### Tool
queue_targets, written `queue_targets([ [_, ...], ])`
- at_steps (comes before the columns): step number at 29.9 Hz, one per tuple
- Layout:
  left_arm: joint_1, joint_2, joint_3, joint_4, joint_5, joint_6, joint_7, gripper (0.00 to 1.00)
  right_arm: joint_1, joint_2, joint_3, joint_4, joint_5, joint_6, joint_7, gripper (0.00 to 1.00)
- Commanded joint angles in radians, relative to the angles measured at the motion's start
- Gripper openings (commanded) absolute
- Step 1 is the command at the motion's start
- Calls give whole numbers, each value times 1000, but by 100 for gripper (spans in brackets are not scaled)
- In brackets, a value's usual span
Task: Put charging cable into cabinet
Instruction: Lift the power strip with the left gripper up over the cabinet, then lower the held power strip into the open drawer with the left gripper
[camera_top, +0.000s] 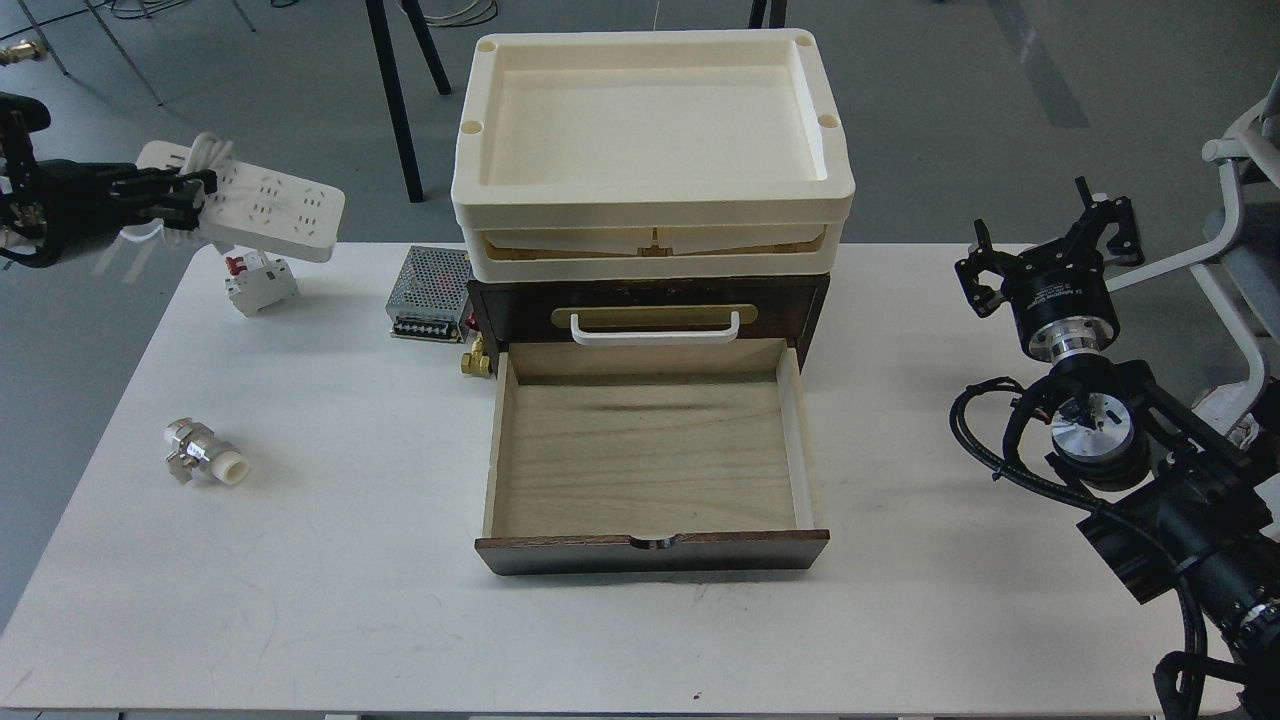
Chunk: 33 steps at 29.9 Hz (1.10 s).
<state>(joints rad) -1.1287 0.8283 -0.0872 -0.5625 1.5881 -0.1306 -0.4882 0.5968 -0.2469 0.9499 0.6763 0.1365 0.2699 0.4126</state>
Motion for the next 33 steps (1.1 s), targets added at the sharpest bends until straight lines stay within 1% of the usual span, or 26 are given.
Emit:
queue_targets([
  [1, -95, 31, 0, -10, -7, -24, -1, 5, 0, 0, -2, 0, 0, 0, 0, 100],
  [5, -204, 40, 3, -14, -2, -87, -1, 5, 0, 0, -2, 0, 0, 0, 0, 100],
  [7, -271, 51, 4, -60, -2, -127, -1, 5, 0, 0, -2, 0, 0, 0, 0, 100],
  [9, -336, 81, 3, -153, -2, -185, -1, 5, 0, 0, -2, 0, 0, 0, 0, 100],
  [12, -416, 118, -2, -346, -2, -279, -1, 4, 0, 0, -2, 0, 0, 0, 0, 100],
  [14, -450, 133, -5, -483, -3, -325, -1, 4, 0, 0, -2, 0, 0, 0, 0, 100],
  [16, -465, 150, -12, -621, -3, -333, -1, 4, 0, 0, -2, 0, 0, 0, 0, 100],
  [20, -468, 135, -89, -897, -7, -354, -1, 5, 0, 0, -2, 2, 0, 0, 0, 100],
  [22, -467, 80, -89, -973, -5, -358, 51, 5, 0, 0, -3, 0, 0, 0, 0, 100],
  [23, -464, 25, -89, -991, -5, -358, 78, 5, 0, 0, -3, 0, 0, 0, 0, 100],
  [26, -430, -90, -88, -1004, -5, -358, 129, 5, 0, 0, -3, 2, 0, 0, 0, 100],
  [28, -386, -147, -88, -1008, -5, -358, 141, 5, -2, 0, -3, 2, 0, 0, 0, 100],
  [30, -332, -201, -88, -1031, 0, -358, 169, 5, -2, -2, -3, 2, 0, 0, 0, 100],
  [33, -208, -238, -89, -1060, 21, -358, 255, 5, -2, -2, -2, 2, 0, 0, 0, 100],
])
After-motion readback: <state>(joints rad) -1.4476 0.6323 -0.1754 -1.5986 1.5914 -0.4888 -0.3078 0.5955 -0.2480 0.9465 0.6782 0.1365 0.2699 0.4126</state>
